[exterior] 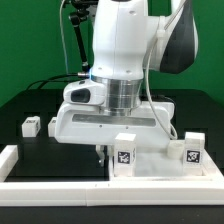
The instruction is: Assemble square table
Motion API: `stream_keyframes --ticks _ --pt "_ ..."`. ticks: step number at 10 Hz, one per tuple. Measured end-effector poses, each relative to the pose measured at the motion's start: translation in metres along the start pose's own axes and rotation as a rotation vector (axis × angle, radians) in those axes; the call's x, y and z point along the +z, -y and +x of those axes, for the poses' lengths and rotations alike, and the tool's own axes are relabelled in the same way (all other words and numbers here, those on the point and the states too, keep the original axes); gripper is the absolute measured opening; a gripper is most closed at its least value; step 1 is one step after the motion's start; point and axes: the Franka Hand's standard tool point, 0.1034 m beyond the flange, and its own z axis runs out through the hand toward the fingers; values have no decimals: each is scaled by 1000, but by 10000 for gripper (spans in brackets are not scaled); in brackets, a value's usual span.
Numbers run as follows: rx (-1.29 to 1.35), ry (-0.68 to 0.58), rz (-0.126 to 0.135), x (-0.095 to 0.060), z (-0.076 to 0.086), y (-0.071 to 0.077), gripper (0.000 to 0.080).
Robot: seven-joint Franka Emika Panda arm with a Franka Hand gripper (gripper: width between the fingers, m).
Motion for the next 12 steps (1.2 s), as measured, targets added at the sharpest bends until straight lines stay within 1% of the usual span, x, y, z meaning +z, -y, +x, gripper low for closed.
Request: stream_keyframes --ticks 1,2,3,4,6,8,10,11,12 --pt "-86 3 3 -1 -4 -13 70" --pt "-84 0 1 2 -9 -23 70" --pt "-155 -6 -2 3 -10 -31 70" --pt "-270 -29 -14 3 -8 -42 70" --pt "-356 -30 -20 2 -6 -42 71" --pt "-480 -28 -30 1 -5 -44 72" --pt "-608 -47 -56 -5 6 -20 72" --pt "-685 -59 -66 -6 9 -15 72" --pt "-778 -91 -98 -8 15 -12 72"
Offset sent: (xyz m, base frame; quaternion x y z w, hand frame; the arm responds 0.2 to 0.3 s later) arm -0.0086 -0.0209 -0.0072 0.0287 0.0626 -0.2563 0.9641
